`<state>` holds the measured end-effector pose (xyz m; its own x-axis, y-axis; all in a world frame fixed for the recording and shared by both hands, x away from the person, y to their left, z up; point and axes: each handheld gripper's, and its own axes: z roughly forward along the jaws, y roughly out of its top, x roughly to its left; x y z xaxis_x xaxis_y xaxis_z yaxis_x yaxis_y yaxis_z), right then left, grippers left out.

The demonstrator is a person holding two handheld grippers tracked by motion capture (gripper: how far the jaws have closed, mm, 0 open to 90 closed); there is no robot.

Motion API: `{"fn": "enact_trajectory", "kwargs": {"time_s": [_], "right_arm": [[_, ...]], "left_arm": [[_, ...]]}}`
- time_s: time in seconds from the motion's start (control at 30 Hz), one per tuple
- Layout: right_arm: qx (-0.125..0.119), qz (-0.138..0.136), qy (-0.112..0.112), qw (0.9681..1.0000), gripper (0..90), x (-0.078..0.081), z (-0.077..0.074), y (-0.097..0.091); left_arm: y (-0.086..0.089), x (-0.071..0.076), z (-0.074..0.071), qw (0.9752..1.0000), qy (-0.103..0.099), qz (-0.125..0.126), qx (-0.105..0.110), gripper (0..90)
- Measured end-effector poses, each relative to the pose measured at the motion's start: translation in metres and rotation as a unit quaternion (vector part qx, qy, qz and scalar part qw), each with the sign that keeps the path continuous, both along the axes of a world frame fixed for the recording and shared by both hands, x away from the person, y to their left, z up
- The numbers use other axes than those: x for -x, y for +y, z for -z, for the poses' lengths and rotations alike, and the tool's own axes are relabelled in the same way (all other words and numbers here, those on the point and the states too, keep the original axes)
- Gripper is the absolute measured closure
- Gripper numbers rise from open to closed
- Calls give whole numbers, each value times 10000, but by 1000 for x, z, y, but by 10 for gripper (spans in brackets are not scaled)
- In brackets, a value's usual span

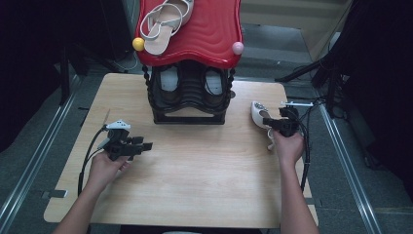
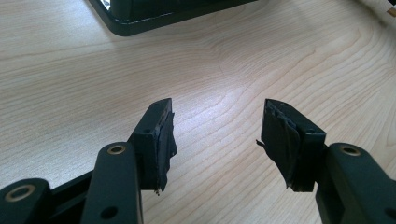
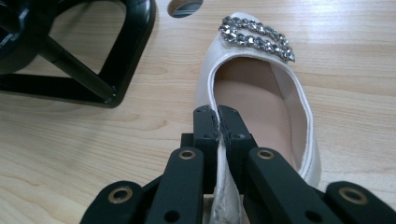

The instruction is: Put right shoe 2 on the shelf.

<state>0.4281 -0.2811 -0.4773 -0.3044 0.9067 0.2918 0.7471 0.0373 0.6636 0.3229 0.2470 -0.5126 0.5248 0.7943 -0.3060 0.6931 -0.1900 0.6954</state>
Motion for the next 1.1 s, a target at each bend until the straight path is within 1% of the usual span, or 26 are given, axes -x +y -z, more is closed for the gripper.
{"fn": "enact_trajectory", "kwargs": {"time_s": [0.03,0.13,0.3,0.37,0.43,0.57,0.7,0.77,0.8,0.9,1.03,1.1], "right_arm": [[-26,-35,-18,10000,881,0,-1,-1],[-231,-61,11,9997,882,-1,-1,-1],[-315,-102,50,9994,882,-3,-3,0],[-427,-214,29,9989,883,-5,-3,1],[-531,-310,57,9981,884,-6,-4,2],[-479,-309,26,9984,885,-9,-8,7],[-539,-248,5,9982,885,-11,-9,10],[-538,-197,41,9984,885,-12,-10,12],[-499,-219,87,9985,884,-12,-11,13],[-380,-226,103,9990,884,-14,-16,16],[-413,-197,56,9989,884,-15,-23,18],[-438,-232,81,9987,884,-17,-27,19]], "left_arm": [[0,0,0,10000,17,18,5,444],[0,0,0,10000,32,18,24,444],[0,0,-1,10000,9,7,43,443],[0,0,-1,10000,19,-15,56,443],[1,1,-1,10000,10,7,39,443],[1,1,-2,10000,-9,-19,66,444],[2,1,-2,10000,-18,-22,79,444],[2,2,-1,10000,-20,-28,92,445],[2,2,-2,10000,-26,-25,84,445],[2,2,-2,10000,-23,-20,82,445],[2,2,-2,10000,-26,-28,86,445],[2,2,-2,9999,-27,-29,94,445]]}}
